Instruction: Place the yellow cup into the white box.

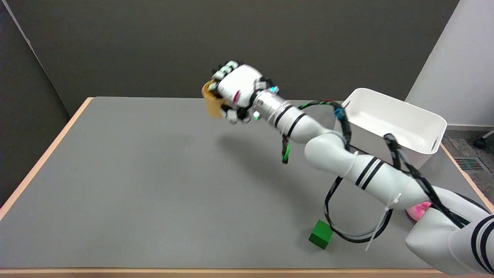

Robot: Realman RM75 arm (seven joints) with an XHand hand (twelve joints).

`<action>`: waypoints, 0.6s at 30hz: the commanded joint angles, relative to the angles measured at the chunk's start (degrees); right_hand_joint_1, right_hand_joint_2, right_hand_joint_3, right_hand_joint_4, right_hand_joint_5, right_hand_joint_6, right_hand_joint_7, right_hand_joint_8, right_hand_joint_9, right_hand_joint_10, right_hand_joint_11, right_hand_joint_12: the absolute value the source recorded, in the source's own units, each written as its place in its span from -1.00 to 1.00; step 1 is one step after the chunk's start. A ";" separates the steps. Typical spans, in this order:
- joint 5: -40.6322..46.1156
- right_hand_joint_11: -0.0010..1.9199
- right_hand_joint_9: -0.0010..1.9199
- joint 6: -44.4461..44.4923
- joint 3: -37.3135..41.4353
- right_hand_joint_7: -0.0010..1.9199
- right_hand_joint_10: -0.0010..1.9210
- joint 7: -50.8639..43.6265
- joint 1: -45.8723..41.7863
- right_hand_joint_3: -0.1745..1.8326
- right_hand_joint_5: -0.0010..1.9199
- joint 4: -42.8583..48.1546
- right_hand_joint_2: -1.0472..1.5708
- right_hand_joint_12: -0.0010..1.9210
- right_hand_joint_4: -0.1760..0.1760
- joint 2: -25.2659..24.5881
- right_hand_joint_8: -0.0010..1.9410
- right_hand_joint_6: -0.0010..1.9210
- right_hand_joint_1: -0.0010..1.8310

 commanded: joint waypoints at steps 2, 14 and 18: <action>-9.53 -0.70 -0.66 -0.06 25.36 -0.58 -0.21 -11.04 -2.66 -0.34 -0.29 3.74 0.60 0.42 1.00 6.49 -0.49 0.60 -0.05; -9.53 -0.68 -0.66 -0.46 41.21 -0.57 -0.22 -13.10 -12.06 -0.34 -0.29 3.17 0.60 0.42 1.00 12.45 -0.48 0.61 -0.06; -9.53 -0.68 -0.66 -0.29 46.90 -0.57 -0.22 -13.10 -17.75 -0.34 -0.29 5.49 0.60 0.42 1.00 13.37 -0.48 0.61 -0.06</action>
